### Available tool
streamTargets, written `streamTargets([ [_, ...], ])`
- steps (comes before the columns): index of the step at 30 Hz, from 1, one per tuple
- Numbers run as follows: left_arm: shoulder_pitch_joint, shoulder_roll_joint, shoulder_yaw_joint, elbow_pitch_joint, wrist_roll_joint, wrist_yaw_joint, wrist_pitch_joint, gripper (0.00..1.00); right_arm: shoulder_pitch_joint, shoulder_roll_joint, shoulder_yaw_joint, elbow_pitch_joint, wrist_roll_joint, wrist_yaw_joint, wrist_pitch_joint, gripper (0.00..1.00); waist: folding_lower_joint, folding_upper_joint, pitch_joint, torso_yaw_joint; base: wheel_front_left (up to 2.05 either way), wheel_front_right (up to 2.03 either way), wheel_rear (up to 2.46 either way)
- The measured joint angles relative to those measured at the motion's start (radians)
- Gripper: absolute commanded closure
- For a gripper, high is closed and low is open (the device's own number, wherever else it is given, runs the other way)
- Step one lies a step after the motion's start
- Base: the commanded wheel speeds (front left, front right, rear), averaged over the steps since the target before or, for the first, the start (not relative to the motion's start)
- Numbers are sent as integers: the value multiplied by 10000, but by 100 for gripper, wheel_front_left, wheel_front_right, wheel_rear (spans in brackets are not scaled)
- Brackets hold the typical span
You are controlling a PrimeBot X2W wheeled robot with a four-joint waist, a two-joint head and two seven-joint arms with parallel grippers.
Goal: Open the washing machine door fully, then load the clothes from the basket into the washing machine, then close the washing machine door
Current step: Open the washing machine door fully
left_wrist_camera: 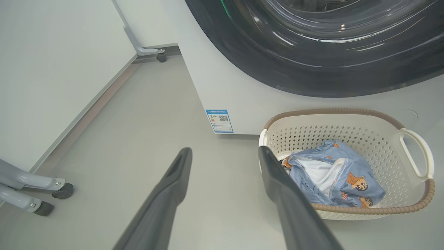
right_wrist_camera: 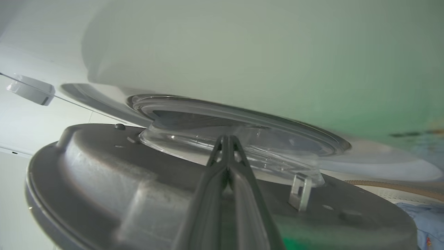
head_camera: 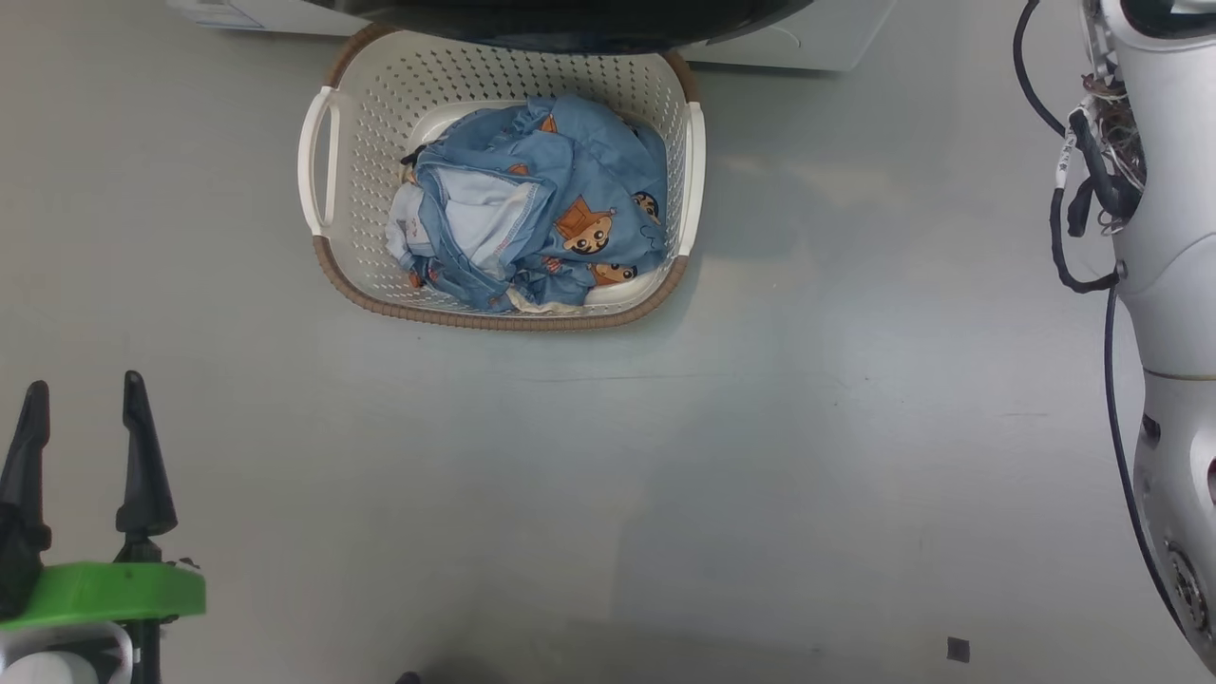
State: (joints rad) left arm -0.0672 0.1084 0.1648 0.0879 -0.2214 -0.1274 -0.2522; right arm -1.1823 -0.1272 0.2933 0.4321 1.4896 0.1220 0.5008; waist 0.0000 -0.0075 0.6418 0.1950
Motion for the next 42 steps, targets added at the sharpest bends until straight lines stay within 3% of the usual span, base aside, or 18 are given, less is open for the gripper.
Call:
streamTargets([
  [13, -132, -25, 77, 63, 0, 0, 0, 0, 993, 90, 832, -71, 230, 0, 654, 100, 0, 0, -553, -350, 0, 0, 0],
  [28, -141, -286, -111, 382, 0, 0, 0, 0, 2789, 439, 2592, -884, 991, 0, 1726, 100, 0, 0, -1650, -657, 0, 0, 0],
  [42, -139, -598, -1045, 769, -2, 0, 0, 0, 4328, 493, 4086, -1829, 2263, 0, 1749, 100, 0, 0, -2496, 137, 0, 0, 0],
])
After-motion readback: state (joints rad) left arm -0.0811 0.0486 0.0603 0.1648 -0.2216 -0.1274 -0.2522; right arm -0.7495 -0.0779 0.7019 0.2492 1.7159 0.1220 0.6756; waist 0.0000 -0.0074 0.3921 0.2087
